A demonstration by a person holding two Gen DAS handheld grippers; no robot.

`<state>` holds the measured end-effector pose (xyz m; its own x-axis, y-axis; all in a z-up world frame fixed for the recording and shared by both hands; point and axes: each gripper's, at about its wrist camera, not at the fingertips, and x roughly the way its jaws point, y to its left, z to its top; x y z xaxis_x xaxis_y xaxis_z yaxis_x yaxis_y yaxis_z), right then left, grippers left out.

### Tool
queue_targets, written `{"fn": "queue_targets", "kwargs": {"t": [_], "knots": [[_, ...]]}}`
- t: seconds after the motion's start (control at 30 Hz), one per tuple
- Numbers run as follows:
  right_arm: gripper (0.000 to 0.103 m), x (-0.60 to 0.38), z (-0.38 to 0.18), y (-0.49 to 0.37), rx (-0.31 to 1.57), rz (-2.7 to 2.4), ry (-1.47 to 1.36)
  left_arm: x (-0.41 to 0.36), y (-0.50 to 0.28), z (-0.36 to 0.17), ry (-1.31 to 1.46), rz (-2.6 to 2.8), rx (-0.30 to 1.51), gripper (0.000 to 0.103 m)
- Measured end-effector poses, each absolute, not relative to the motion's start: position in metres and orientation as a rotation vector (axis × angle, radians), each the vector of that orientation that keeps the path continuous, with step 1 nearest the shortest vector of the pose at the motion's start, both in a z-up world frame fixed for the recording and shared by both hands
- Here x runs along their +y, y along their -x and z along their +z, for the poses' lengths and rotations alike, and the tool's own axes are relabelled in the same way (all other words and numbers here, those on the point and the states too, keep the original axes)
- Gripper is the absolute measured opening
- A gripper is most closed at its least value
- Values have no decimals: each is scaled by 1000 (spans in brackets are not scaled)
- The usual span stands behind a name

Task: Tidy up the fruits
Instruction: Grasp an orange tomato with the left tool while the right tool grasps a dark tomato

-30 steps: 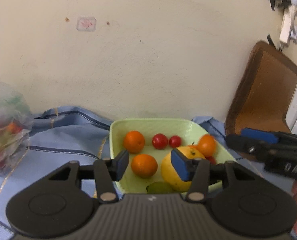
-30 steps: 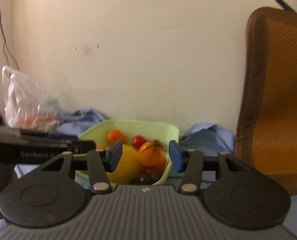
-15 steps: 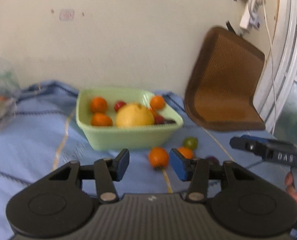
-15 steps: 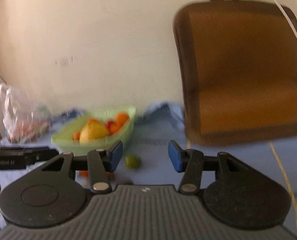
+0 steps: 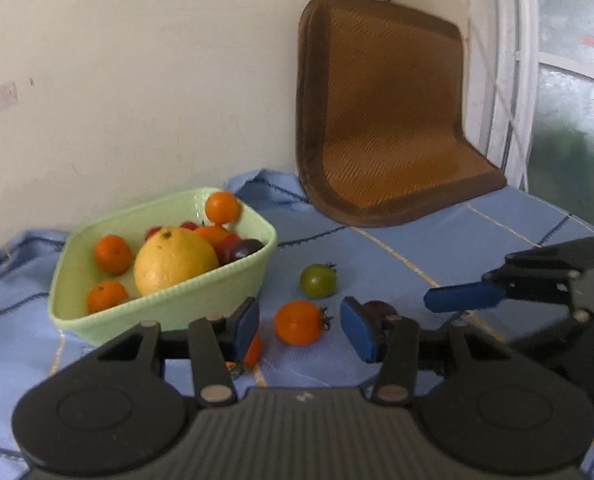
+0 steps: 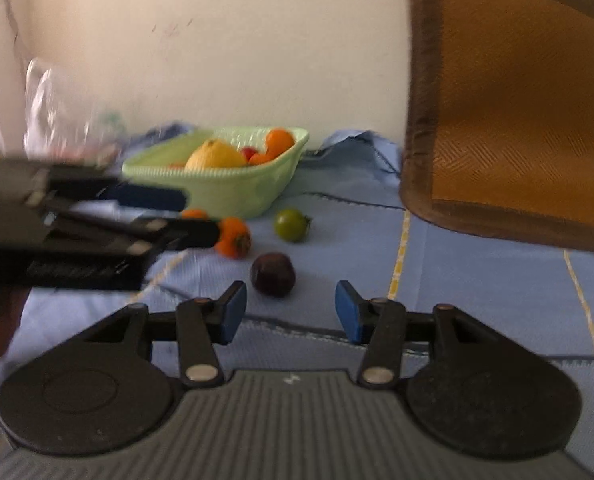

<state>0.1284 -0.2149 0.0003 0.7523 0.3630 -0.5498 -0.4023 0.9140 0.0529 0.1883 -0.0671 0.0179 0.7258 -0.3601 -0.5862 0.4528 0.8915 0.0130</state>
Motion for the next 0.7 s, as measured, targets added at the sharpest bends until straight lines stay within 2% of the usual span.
{"fn": "queue_targets", "kwargs": {"t": [0.2, 0.37, 0.43, 0.47, 0.7], "knots": [[50, -210, -1, -141, 591, 444, 129, -73, -199, 12, -157, -478, 632, 46], [30, -204, -3, -149, 617, 486, 148, -79, -202, 3, -148, -478, 637, 42], [30, -201, -3, -146, 609, 487, 163, -78, -201, 2, -127, -472, 641, 38], [30, -201, -3, -145, 606, 484, 170, -79, -199, 1, -128, -469, 648, 30], [29, -207, 1, -129, 600, 461, 165, -72, -169, 2, -112, -475, 657, 30]]}}
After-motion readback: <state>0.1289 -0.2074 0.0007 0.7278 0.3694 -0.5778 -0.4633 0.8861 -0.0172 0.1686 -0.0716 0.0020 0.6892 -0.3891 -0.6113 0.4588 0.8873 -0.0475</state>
